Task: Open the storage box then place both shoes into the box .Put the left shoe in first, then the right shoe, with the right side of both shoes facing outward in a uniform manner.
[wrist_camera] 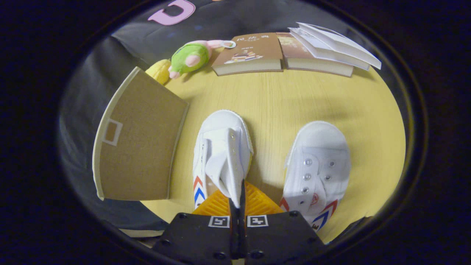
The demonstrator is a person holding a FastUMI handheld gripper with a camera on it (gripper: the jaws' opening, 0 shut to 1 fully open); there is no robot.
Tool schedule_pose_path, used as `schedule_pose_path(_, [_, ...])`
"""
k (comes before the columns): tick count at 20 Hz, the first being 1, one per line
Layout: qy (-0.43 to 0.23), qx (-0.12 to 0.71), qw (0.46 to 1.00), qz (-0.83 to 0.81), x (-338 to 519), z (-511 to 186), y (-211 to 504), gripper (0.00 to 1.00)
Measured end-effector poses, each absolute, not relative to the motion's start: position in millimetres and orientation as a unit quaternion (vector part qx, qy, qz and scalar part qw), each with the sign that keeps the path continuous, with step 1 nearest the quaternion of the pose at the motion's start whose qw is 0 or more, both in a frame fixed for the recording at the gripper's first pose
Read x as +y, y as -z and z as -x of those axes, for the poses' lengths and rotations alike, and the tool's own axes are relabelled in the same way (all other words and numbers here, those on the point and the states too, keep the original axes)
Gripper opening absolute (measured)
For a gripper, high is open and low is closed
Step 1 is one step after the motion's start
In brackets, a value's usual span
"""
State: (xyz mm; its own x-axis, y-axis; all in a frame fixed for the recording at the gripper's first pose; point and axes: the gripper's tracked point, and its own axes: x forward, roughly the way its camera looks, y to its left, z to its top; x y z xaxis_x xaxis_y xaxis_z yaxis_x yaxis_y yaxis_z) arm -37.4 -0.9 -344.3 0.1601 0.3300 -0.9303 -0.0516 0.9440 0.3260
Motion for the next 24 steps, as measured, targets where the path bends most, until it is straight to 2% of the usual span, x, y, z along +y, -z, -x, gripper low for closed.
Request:
schedule_pose_path(7, [-0.101,0.615,0.752,-0.215,28,29,296,0.03])
schedule_pose_path(17, [-0.135,0.545,0.792,-0.240,105,-13,169,0.03])
schedule_pose_path(24, [-0.167,0.547,0.787,-0.230,199,-15,162,0.03])
